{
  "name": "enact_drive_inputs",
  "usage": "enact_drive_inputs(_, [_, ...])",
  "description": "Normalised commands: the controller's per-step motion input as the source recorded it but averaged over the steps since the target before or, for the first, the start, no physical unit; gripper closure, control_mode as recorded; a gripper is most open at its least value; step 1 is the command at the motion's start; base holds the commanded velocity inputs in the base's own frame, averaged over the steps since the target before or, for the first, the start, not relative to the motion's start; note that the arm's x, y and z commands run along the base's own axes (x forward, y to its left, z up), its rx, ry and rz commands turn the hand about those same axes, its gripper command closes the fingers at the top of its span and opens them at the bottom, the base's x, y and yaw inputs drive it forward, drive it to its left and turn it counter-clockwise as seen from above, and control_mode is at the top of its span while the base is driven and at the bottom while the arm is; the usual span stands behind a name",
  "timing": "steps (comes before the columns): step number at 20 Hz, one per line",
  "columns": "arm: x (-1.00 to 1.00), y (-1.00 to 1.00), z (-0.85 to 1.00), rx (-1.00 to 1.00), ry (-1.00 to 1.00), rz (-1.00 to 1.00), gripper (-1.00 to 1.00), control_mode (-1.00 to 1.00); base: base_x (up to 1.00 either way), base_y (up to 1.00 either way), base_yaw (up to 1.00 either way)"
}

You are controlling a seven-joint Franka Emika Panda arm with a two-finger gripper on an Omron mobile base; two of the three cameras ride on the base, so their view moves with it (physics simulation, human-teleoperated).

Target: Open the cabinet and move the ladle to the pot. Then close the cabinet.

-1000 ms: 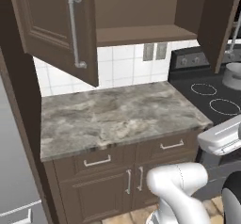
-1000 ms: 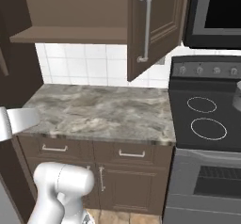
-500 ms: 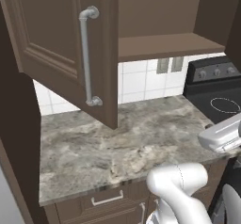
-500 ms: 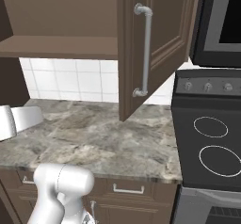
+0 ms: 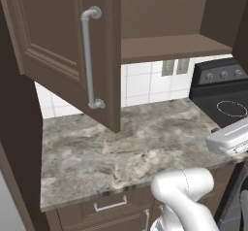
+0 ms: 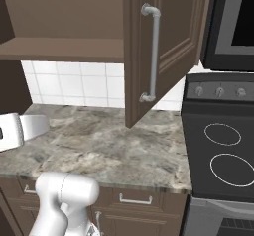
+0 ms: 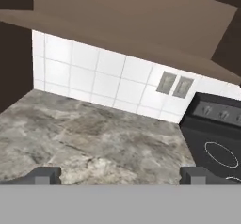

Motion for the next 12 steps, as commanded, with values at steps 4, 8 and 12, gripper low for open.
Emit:
enact_drive_inputs(4, [-0.02, 0.0, 0.03, 0.19, 0.05, 0.21, -1.0, -1.0, 0.0, 0.0, 0.0])
enact_drive_inputs(8, [-0.41, 0.31, 0.15, 0.09, 0.0, 0.18, -1.0, -1.0, 0.0, 0.0, 0.0])
enact_drive_inputs(12, [-0.77, 0.78, 0.26, 0.01, 0.0, 0.07, -1.0, -1.0, 0.0, 0.0, 0.0])
